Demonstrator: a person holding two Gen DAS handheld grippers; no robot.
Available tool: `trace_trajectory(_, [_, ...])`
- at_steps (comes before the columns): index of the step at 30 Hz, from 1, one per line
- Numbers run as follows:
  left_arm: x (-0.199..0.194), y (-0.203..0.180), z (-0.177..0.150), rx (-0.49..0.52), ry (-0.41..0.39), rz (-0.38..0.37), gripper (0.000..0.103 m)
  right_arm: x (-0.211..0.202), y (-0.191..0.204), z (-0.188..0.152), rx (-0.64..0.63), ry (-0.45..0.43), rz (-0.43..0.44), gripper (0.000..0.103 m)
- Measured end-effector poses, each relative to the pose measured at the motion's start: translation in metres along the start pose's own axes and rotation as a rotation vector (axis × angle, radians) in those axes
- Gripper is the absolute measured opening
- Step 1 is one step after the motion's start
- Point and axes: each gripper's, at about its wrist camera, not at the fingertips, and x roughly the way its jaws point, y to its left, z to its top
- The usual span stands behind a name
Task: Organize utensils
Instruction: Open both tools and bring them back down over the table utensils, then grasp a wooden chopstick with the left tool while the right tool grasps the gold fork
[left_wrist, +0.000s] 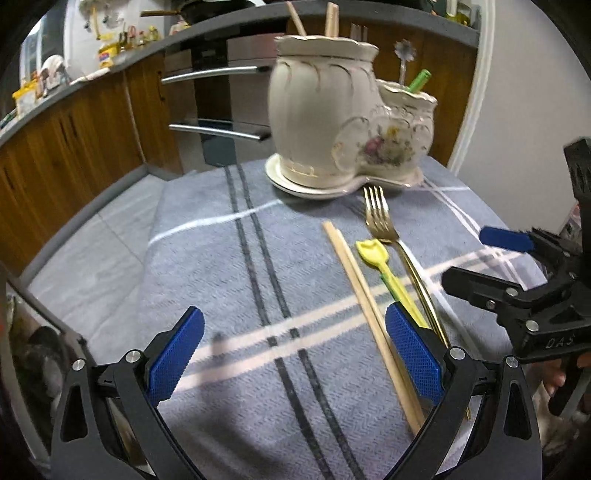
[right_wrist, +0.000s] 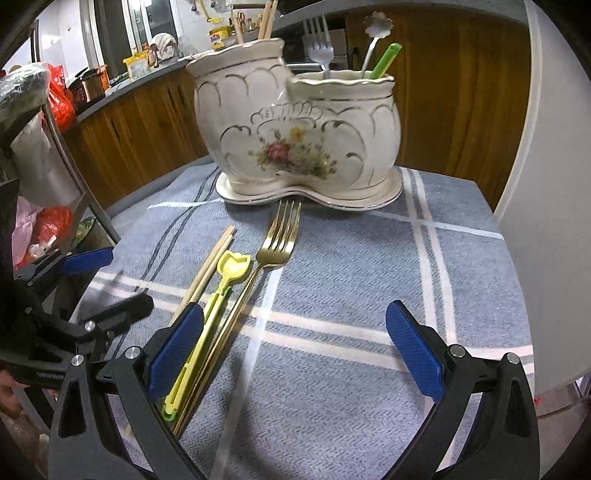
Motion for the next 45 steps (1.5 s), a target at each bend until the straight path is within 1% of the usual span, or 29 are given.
trace_trajectory(1, [0.001,-0.001,0.0,0.008,0.006,-0.009,0.096,0.001,0.0,0.001,-0.002,0.003,0.006,0.095])
trace_trajectory(2, [0.002,-0.002,-0.001,0.016,0.016,-0.03,0.096,0.002,0.0,0.001,-0.005,0.007,0.017,0.091])
trace_trajectory(3, [0.003,-0.003,-0.001,0.019,0.024,-0.04,0.095,0.003,0.0,0.002,-0.007,0.013,0.032,0.088])
trace_trajectory(5, [0.005,-0.004,-0.002,0.029,0.037,-0.055,0.094,0.004,-0.001,0.003,-0.011,0.019,0.042,0.076])
trace_trajectory(6, [0.006,-0.004,-0.002,0.037,0.044,-0.059,0.09,0.005,-0.002,0.003,-0.011,0.026,0.05,0.073])
trace_trajectory(7, [0.007,-0.006,-0.003,0.046,0.054,-0.061,0.084,0.006,-0.002,0.004,-0.011,0.034,0.056,0.066])
trace_trajectory(8, [0.009,-0.007,-0.003,0.058,0.066,-0.065,0.082,0.008,-0.002,0.004,-0.01,0.047,0.065,0.061])
trace_trajectory(9, [0.01,-0.008,-0.003,0.065,0.072,-0.067,0.08,0.009,-0.002,0.004,-0.009,0.052,0.072,0.059])
trace_trajectory(11, [0.011,-0.011,-0.004,0.084,0.073,-0.067,0.078,0.011,0.0,0.005,-0.021,0.066,0.082,0.05])
trace_trajectory(12, [0.011,-0.013,-0.004,0.091,0.071,-0.071,0.077,0.013,0.002,0.005,-0.028,0.074,0.083,0.048])
trace_trajectory(14, [0.011,-0.015,-0.002,0.102,0.074,-0.081,0.068,0.014,0.006,0.007,-0.042,0.074,0.091,0.041])
trace_trajectory(15, [0.011,-0.015,-0.002,0.109,0.076,-0.077,0.063,0.013,0.009,0.008,-0.055,0.076,0.092,0.039])
trace_trajectory(17, [0.011,-0.016,-0.001,0.115,0.081,-0.081,0.061,0.014,0.013,0.01,-0.065,0.086,0.096,0.037])
trace_trajectory(20, [0.011,-0.019,0.001,0.134,0.085,-0.084,0.058,0.021,0.021,0.012,-0.106,0.122,0.083,0.036])
trace_trajectory(21, [0.012,-0.021,0.002,0.145,0.09,-0.085,0.053,0.024,0.024,0.013,-0.121,0.136,0.083,0.035])
trace_trajectory(22, [0.013,-0.024,0.003,0.16,0.093,-0.078,0.047,0.025,0.026,0.014,-0.132,0.14,0.086,0.031])
trace_trajectory(23, [0.013,-0.025,0.003,0.178,0.092,-0.068,0.044,0.025,0.028,0.014,-0.144,0.152,0.094,0.022])
trace_trajectory(24, [0.013,-0.025,0.004,0.184,0.093,-0.076,0.035,0.025,0.029,0.014,-0.154,0.162,0.096,0.017])
trace_trajectory(25, [0.013,-0.025,0.005,0.19,0.097,-0.081,0.026,0.024,0.03,0.014,-0.169,0.168,0.088,0.017])
trace_trajectory(26, [0.013,-0.023,0.005,0.196,0.1,-0.077,0.023,0.023,0.029,0.013,-0.181,0.171,0.084,0.016])
trace_trajectory(27, [0.012,-0.022,0.006,0.202,0.103,-0.077,0.017,0.022,0.028,0.013,-0.185,0.174,0.083,0.015])
trace_trajectory(28, [0.011,-0.02,0.005,0.202,0.108,-0.082,0.013,0.02,0.025,0.012,-0.187,0.181,0.086,0.014])
trace_trajectory(31, [0.008,-0.013,0.004,0.197,0.124,-0.093,0.01,0.012,0.017,0.007,-0.214,0.199,0.083,0.011])
trace_trajectory(33, [0.006,-0.007,0.002,0.198,0.134,-0.082,0.009,0.008,0.011,0.004,-0.233,0.207,0.07,0.009])
trace_trajectory(35, [0.005,-0.003,0.002,0.194,0.14,-0.065,0.009,0.003,0.0,0.002,-0.242,0.214,0.035,0.008])
trace_trajectory(38, [0.007,0.003,0.004,0.168,0.15,-0.042,0.01,0.0,-0.017,0.0,-0.222,0.22,-0.012,0.009])
trace_trajectory(41, [0.011,0.007,0.008,0.125,0.149,-0.03,0.01,0.002,-0.023,0.002,-0.191,0.221,-0.017,0.012])
trace_trajectory(43, [0.013,0.006,0.011,0.106,0.144,-0.021,0.013,0.006,-0.021,0.004,-0.186,0.211,-0.022,0.012])
trace_trajectory(45, [0.018,0.005,0.014,0.088,0.131,-0.009,0.013,0.008,-0.021,0.006,-0.175,0.203,-0.025,0.012])
